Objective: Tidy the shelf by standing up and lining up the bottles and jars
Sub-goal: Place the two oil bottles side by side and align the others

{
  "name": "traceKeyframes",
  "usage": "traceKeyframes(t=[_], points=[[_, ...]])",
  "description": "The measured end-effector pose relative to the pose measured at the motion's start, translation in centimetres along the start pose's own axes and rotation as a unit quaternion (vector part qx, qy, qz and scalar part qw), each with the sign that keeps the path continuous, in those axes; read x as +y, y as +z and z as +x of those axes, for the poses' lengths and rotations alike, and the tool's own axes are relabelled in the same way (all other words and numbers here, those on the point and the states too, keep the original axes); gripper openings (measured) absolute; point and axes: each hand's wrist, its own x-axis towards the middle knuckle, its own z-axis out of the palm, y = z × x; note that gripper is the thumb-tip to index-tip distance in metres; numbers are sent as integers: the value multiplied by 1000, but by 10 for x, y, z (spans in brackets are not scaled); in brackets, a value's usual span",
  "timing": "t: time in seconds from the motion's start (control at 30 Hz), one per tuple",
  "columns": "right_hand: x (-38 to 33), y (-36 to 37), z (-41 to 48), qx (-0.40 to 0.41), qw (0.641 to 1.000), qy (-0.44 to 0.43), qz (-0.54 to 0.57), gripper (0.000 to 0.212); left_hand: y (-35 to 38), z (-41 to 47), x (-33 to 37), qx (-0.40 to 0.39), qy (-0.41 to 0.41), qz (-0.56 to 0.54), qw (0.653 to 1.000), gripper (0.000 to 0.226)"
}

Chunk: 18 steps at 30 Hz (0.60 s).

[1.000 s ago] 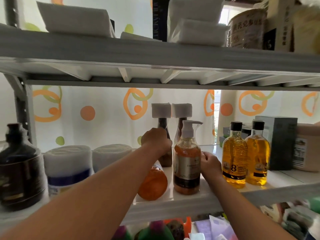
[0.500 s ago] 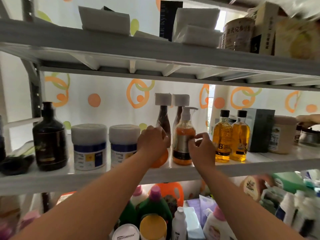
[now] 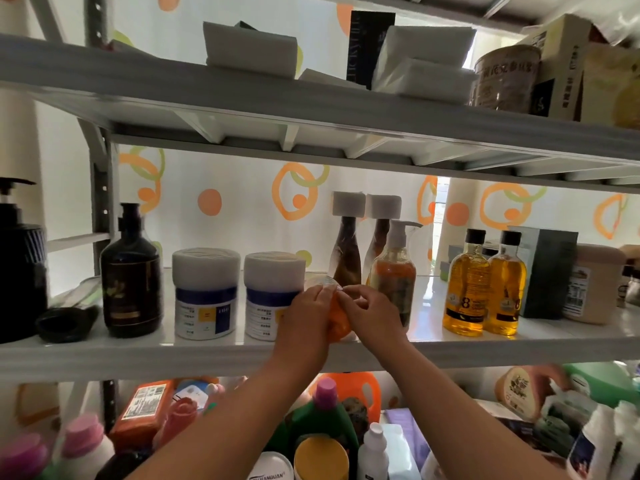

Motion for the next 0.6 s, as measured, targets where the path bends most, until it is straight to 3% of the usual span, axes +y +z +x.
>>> traceKeyframes(t=[0.23, 0.47, 0.6], points=[[3, 5, -2, 3, 999, 1, 51, 34, 6, -2, -7, 32, 14, 17, 999, 53], [5, 4, -11, 35, 996, -33, 80, 15, 7, -14, -7, 42, 17, 49, 998, 50], [11, 7, -15, 39, 992, -37, 115, 17, 12, -17, -10, 55, 42, 77, 995, 64]])
